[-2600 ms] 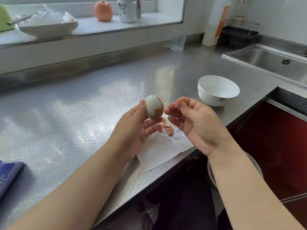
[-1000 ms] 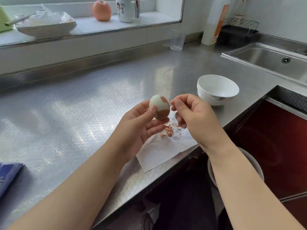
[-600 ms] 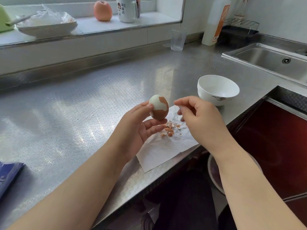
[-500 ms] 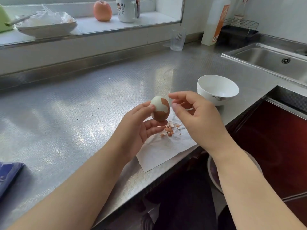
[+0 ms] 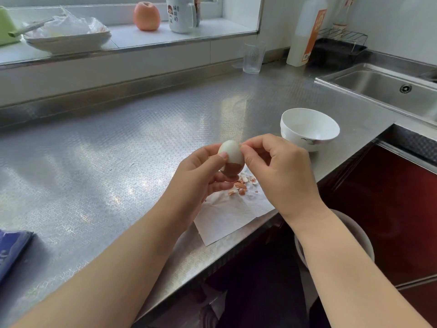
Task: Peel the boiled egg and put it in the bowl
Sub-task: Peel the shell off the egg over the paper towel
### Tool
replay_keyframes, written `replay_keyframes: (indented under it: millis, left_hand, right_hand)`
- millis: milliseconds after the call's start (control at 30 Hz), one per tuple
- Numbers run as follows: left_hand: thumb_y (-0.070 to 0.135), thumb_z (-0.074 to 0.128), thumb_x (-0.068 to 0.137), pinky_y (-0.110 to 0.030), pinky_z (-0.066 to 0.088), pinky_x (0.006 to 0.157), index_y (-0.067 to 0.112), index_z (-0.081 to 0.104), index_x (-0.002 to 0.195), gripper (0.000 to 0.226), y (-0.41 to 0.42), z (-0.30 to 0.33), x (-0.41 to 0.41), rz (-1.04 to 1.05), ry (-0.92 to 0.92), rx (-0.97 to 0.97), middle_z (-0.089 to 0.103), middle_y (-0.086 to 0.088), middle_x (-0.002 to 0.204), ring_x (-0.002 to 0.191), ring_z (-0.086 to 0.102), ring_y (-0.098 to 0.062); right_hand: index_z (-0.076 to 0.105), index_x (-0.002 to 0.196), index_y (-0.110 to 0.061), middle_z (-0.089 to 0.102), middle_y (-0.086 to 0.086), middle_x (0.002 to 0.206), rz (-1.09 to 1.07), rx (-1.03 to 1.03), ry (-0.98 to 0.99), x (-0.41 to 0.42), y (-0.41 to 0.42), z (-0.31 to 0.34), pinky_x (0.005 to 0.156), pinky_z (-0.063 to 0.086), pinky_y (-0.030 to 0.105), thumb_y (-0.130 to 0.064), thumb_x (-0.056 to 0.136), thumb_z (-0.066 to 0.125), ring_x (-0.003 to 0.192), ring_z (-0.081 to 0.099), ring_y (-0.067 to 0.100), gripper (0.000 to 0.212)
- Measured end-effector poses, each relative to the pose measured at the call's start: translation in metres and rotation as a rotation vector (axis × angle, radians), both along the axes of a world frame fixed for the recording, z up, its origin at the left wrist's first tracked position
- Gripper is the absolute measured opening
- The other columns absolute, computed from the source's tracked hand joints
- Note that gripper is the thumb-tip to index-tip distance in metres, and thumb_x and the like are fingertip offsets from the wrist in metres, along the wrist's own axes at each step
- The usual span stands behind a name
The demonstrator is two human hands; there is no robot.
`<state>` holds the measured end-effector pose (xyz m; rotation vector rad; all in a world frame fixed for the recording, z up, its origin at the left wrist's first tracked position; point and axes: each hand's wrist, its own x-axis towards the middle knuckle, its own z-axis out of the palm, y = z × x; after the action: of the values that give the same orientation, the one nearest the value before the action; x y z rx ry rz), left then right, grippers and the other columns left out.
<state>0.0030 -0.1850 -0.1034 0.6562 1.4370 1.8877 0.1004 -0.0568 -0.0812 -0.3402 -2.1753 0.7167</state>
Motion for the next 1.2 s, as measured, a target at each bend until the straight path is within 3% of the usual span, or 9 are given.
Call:
replay_keyframes:
  millis: [133,333,533,633,767,833,967,1133,1200]
  left_hand:
    - [0.028,0.060,0.087,-0.028,0.058,0.072,0.018,0.065,0.120,0.036,-0.001,0.001,0.000,0.012,-0.031,0.002,0.077,-0.011,0.097,0.079,0.073,-0.021]
    - [0.024,0.055,0.085,-0.027,0.058,0.068,0.018,0.067,0.115,0.033,-0.001,0.002,-0.001,-0.011,-0.054,0.006,0.076,-0.010,0.092,0.075,0.072,-0.021]
    - [0.022,0.051,0.082,-0.028,0.058,0.065,0.016,0.068,0.110,0.033,-0.001,0.001,-0.004,-0.029,-0.101,-0.006,0.075,-0.008,0.088,0.072,0.070,-0.022]
    - [0.023,0.051,0.081,-0.029,0.058,0.065,0.014,0.066,0.111,0.035,0.000,0.002,-0.005,-0.014,-0.144,0.032,0.070,-0.012,0.094,0.073,0.069,-0.023]
    - [0.022,0.049,0.081,-0.029,0.058,0.064,0.013,0.065,0.112,0.035,-0.001,0.001,-0.005,0.002,-0.140,0.075,0.073,-0.008,0.089,0.074,0.070,-0.023]
    - [0.021,0.049,0.082,-0.028,0.057,0.063,0.012,0.064,0.113,0.036,-0.001,0.002,-0.005,0.004,-0.138,0.084,0.074,-0.005,0.085,0.075,0.070,-0.023]
    - [0.019,0.046,0.087,-0.029,0.058,0.066,0.013,0.063,0.115,0.034,-0.001,0.002,-0.004,0.013,-0.096,0.073,0.075,-0.003,0.084,0.076,0.070,-0.022]
    - [0.014,0.045,0.094,-0.030,0.059,0.070,0.024,0.066,0.117,0.033,0.000,0.002,-0.001,0.026,-0.006,0.024,0.075,0.000,0.084,0.076,0.070,-0.019]
    - [0.019,0.048,0.088,-0.029,0.059,0.070,0.030,0.068,0.112,0.033,0.000,0.002,-0.001,0.034,0.020,0.013,0.075,0.001,0.084,0.076,0.070,-0.019]
  right_hand:
    - [0.064,0.088,-0.014,0.067,-0.006,0.076,0.013,-0.136,-0.016,-0.004,0.001,-0.003,0.066,0.054,0.035,-0.023,0.092,0.059,0.071,0.065,0.010,0.010]
    - [0.059,0.087,-0.020,0.069,-0.012,0.074,0.111,-0.382,-0.025,-0.008,0.006,-0.002,0.055,0.050,0.018,-0.016,0.097,0.050,0.064,0.066,0.004,0.014]
    - [0.059,0.087,-0.018,0.071,-0.007,0.067,0.130,-0.659,0.007,-0.007,0.011,0.001,0.050,0.047,0.018,-0.012,0.097,0.049,0.059,0.065,0.010,0.015]
    - [0.066,0.090,-0.026,0.071,-0.008,0.071,0.062,-0.574,-0.033,-0.001,0.017,-0.002,0.057,0.049,0.017,-0.015,0.092,0.059,0.063,0.065,0.005,0.013]
    - [0.071,0.089,-0.029,0.066,-0.011,0.087,0.034,-0.393,-0.248,0.004,0.014,-0.008,0.068,0.045,0.011,-0.027,0.086,0.068,0.073,0.059,-0.002,0.005]
    - [0.071,0.085,-0.024,0.067,-0.008,0.082,-0.013,-0.349,-0.265,0.005,0.012,-0.008,0.068,0.047,0.017,-0.029,0.088,0.065,0.073,0.059,0.001,0.008]
    - [0.062,0.117,-0.023,0.066,-0.010,0.098,0.070,-0.371,-0.244,0.007,0.006,-0.002,0.086,0.050,0.021,0.002,0.089,0.045,0.088,0.061,0.002,0.040]
    - [0.066,0.111,-0.032,0.067,-0.012,0.099,0.158,-0.313,-0.182,0.003,-0.003,0.005,0.072,0.048,0.011,-0.031,0.084,0.069,0.088,0.062,0.000,0.026]
    - [0.070,0.104,-0.029,0.070,-0.012,0.092,0.134,-0.307,-0.167,0.002,-0.003,0.006,0.070,0.048,0.012,-0.033,0.081,0.073,0.085,0.064,-0.001,0.024]
